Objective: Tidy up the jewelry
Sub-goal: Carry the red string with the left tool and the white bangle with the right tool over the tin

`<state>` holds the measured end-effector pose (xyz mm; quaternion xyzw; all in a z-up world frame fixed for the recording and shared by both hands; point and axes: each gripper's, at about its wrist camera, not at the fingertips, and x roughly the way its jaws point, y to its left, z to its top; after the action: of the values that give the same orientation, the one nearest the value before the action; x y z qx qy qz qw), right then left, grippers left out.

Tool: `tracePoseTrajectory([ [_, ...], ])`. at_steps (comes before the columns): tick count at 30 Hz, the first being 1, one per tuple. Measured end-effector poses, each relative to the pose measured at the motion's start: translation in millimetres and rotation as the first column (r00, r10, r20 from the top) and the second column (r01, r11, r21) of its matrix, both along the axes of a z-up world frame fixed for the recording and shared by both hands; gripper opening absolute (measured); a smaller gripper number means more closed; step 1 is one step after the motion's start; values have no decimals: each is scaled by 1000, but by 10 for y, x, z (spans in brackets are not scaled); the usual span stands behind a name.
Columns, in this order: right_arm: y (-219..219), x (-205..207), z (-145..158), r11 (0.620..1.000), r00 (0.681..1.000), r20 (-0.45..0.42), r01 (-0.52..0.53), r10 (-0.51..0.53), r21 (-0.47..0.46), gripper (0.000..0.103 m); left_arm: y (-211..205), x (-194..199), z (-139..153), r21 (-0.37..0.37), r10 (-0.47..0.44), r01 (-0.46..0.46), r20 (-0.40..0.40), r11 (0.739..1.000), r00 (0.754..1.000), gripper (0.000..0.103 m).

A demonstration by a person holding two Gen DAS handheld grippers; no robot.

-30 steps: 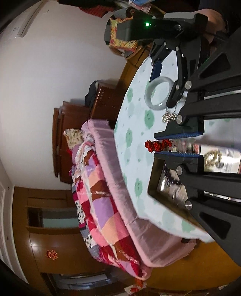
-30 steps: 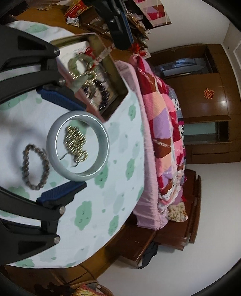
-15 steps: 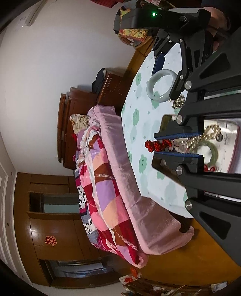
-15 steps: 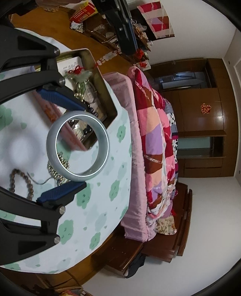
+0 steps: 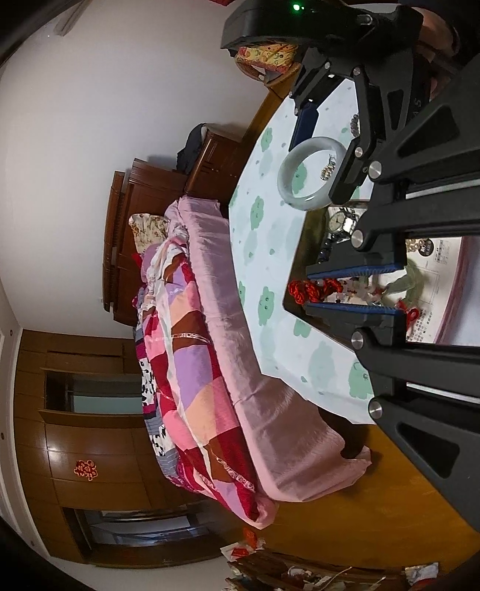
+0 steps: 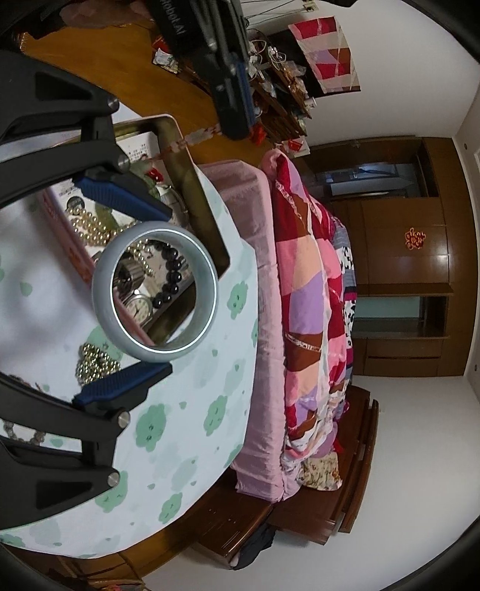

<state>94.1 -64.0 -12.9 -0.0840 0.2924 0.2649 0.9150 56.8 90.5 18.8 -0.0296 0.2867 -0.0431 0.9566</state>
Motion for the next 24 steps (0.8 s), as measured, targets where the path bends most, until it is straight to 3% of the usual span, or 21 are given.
tracePoseTrajectory([
  [24,360,-5,-131,998,998,-21,-57,56,-35,78,153,90,-247,-3,36,-37,-60,999,998,12],
])
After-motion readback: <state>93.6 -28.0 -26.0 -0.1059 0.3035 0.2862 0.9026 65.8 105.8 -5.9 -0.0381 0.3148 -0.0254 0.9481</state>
